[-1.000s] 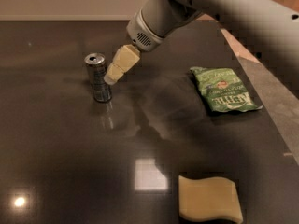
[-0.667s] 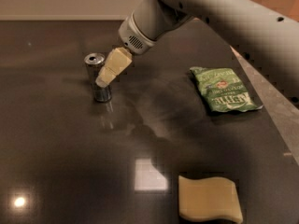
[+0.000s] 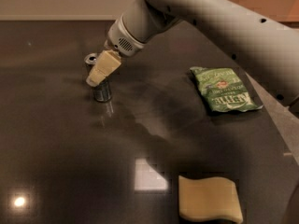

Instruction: Move redbull can near green jalapeno chip bag

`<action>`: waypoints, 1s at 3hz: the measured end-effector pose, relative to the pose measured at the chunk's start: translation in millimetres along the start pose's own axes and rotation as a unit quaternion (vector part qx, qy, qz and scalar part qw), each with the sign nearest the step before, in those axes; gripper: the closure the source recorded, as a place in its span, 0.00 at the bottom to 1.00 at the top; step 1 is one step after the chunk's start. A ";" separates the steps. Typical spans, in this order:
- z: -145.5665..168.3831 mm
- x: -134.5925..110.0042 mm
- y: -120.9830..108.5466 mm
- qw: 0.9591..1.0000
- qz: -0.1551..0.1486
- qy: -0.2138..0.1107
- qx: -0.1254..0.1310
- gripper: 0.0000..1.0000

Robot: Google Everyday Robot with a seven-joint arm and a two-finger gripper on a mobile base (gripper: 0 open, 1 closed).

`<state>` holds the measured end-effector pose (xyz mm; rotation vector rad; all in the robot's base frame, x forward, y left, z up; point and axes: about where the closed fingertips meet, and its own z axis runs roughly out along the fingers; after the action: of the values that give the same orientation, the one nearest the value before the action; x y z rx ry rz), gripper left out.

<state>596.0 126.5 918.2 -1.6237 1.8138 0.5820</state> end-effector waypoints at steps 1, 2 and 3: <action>2.8 -3.4 0.8 1.000 -0.001 -0.005 -0.005 0.41; -3.7 -4.8 0.1 1.000 0.001 -0.010 -0.010 0.65; -32.0 0.1 -8.6 1.000 0.006 -0.003 0.000 0.88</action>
Offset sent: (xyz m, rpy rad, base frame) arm 0.0010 -0.0077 0.0151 0.0357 0.0211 0.0148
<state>599.4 103.1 941.4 -1.6103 1.8211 0.5921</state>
